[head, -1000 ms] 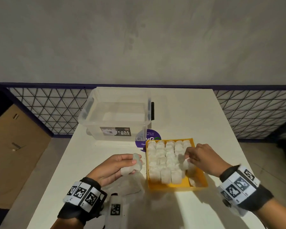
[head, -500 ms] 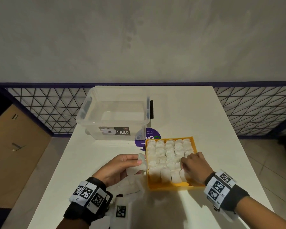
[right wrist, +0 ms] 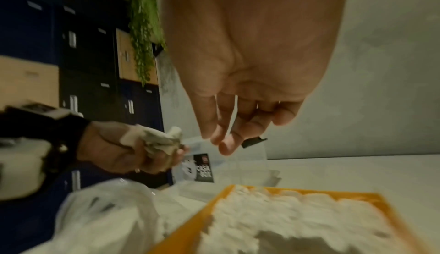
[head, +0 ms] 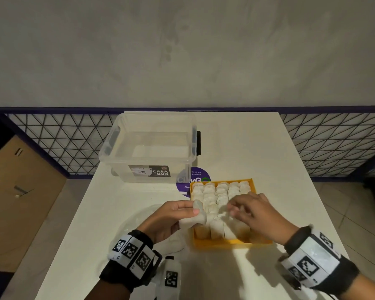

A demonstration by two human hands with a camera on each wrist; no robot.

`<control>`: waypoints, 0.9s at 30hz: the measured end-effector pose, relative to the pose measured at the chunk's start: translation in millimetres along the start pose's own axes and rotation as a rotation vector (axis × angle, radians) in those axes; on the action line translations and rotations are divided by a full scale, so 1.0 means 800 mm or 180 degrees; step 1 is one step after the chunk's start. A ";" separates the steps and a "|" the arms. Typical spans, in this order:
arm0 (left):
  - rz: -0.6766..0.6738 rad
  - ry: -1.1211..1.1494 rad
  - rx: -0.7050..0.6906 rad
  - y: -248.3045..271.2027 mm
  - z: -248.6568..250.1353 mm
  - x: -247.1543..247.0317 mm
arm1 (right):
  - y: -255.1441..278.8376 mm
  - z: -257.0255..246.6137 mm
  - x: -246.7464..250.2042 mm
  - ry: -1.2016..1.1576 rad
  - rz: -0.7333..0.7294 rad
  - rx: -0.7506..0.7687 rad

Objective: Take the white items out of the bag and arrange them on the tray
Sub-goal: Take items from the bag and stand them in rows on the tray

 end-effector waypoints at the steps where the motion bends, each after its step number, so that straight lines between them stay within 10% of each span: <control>1: 0.0000 0.0001 -0.0024 -0.001 0.001 -0.004 | -0.003 -0.012 -0.002 -0.0248 0.0056 0.0074; 11: 0.0204 0.0475 -0.0033 -0.001 0.002 -0.007 | -0.020 -0.061 -0.028 -0.1264 0.0081 -0.0088; 21: 0.0274 0.0914 -0.0014 -0.006 0.004 -0.023 | -0.011 -0.084 -0.031 0.0655 0.0616 0.1148; 27: 0.0402 0.1221 0.0032 -0.007 0.001 -0.021 | -0.010 -0.059 -0.004 -0.1033 0.0809 0.0561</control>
Point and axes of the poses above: each hand's wrist, its own y-axis away from the middle knuckle, its own x-axis out of the back of the hand, z = x × y, the point moved 5 cm from there along -y, towards the middle knuckle, and after that the axes turned 4 degrees about y, right-handed, at the moved point
